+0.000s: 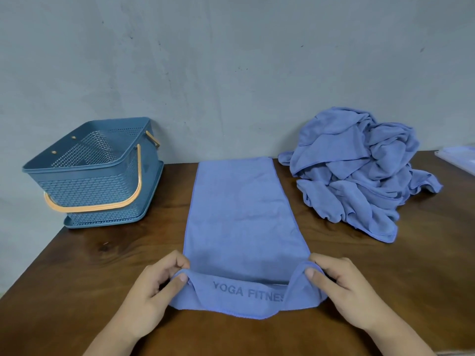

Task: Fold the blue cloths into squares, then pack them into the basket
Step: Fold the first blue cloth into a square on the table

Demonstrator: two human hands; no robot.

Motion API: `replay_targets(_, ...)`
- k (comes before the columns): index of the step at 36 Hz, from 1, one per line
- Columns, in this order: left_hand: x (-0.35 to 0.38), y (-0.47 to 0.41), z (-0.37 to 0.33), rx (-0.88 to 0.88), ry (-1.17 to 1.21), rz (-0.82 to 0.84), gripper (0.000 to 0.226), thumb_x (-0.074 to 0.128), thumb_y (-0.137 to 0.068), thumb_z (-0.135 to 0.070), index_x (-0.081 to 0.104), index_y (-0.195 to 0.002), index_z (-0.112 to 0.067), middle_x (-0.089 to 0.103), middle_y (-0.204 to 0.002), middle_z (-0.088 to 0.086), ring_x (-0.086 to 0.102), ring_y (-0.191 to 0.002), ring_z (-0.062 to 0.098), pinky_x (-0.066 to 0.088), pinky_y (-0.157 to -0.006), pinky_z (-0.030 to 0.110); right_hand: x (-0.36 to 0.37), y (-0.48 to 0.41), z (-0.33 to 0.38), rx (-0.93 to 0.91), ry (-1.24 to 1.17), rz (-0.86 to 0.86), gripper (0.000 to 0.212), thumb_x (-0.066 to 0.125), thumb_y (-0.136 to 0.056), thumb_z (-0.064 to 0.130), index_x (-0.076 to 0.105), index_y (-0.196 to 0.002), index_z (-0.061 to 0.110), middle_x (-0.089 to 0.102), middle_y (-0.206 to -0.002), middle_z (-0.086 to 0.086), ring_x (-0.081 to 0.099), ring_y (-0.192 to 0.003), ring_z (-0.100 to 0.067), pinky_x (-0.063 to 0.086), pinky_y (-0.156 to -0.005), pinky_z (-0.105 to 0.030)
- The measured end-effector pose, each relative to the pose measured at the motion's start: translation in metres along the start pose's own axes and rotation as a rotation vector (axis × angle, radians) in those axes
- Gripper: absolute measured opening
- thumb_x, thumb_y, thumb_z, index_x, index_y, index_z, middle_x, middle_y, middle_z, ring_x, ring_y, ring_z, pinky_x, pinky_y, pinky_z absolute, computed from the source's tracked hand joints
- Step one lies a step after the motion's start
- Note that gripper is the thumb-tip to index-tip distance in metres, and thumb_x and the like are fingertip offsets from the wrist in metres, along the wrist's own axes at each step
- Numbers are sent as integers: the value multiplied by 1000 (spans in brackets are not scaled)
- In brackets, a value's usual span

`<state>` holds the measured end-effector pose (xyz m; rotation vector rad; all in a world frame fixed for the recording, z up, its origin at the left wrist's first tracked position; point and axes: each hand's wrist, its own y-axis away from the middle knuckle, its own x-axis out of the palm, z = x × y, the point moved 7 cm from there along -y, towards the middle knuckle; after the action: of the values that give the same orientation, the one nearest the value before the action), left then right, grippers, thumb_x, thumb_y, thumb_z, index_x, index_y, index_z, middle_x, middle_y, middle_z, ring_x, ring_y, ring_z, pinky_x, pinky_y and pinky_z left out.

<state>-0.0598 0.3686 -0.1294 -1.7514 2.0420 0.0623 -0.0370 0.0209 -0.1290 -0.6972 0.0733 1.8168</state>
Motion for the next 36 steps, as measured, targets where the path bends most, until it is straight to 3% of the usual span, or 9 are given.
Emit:
replay_targets(8, 4, -5, 10, -53, -45, 51, 40, 59, -101, -52, 60, -119, -16, 60, -73, 21, 48, -70, 39, 30, -72, 40, -1, -3, -5, 111, -27, -14, 41, 55, -108, 31, 44, -71, 16, 36, -67, 3, 35, -62, -13, 29, -61, -26)
replay_targets(11, 3, -7, 12, -75, -81, 25, 42, 58, -99, -56, 62, -124, -22, 68, -81, 15, 58, -77, 37, 36, -75, 37, -5, -4, -10, 182, -99, -64, 40, 54, -108, 34, 48, -72, 18, 38, -70, 4, 38, -66, -13, 32, -66, -26)
replay_targets(14, 4, -7, 12, -94, -107, 33, 36, 59, -100, -51, 67, -120, -23, 74, -87, 7, 68, -86, 30, 44, -79, 31, -6, -6, -16, 218, -130, -77, 34, 53, -108, 37, 64, -87, 12, 51, -75, -6, 48, -71, -25, 39, -73, -35)
replay_targets(18, 3, -8, 11, -105, -135, 58, 39, 61, -98, -56, 72, -113, -21, 68, -78, 4, 62, -75, 20, 42, -77, 36, -8, -10, -17, 218, -91, -95, 34, 55, -106, 43, 65, -91, 15, 43, -75, -13, 41, -69, -19, 34, -70, -39)
replay_targets(21, 5, -6, 8, -118, -176, 167, 29, 70, -96, -41, 69, -118, -22, 73, -86, 0, 66, -80, 16, 50, -79, 35, -6, -12, -18, 213, -74, -93, 32, 58, -103, 47, 70, -95, 19, 45, -76, -17, 41, -69, -19, 33, -69, -37)
replay_targets(26, 10, -8, 14, -143, -321, 220, 36, 70, -88, -18, 65, -122, -29, 75, -108, 0, 71, -96, 25, 54, -98, 51, -3, -15, -22, 235, -47, -37, 29, 62, -101, 49, 79, -101, 25, 59, -78, -15, 48, -67, -13, 39, -69, -33)
replay_targets(28, 11, -10, 14, -150, -282, 179, 30, 69, -89, -18, 68, -118, -26, 75, -106, 2, 71, -95, 25, 53, -95, 51, -6, -14, -23, 245, -56, -41, 28, 60, -103, 47, 80, -104, 28, 66, -86, -15, 57, -74, -17, 44, -74, -34)
replay_targets(32, 6, -10, 12, -193, -68, 51, 15, 72, -98, -30, 74, -109, -19, 75, -90, 5, 67, -85, 19, 48, -80, 34, -5, -11, -23, 275, -128, -81, 26, 56, -107, 38, 78, -108, 24, 75, -95, -2, 71, -94, -25, 54, -87, -40)
replay_targets(36, 4, -9, 15, -198, -74, 11, 40, 64, -100, -54, 74, -102, -15, 62, -74, 13, 48, -70, 18, 35, -70, 37, -10, -10, -22, 275, -85, -152, 26, 54, -108, 34, 69, -93, 19, 55, -77, -10, 50, -72, -14, 41, -73, -39)
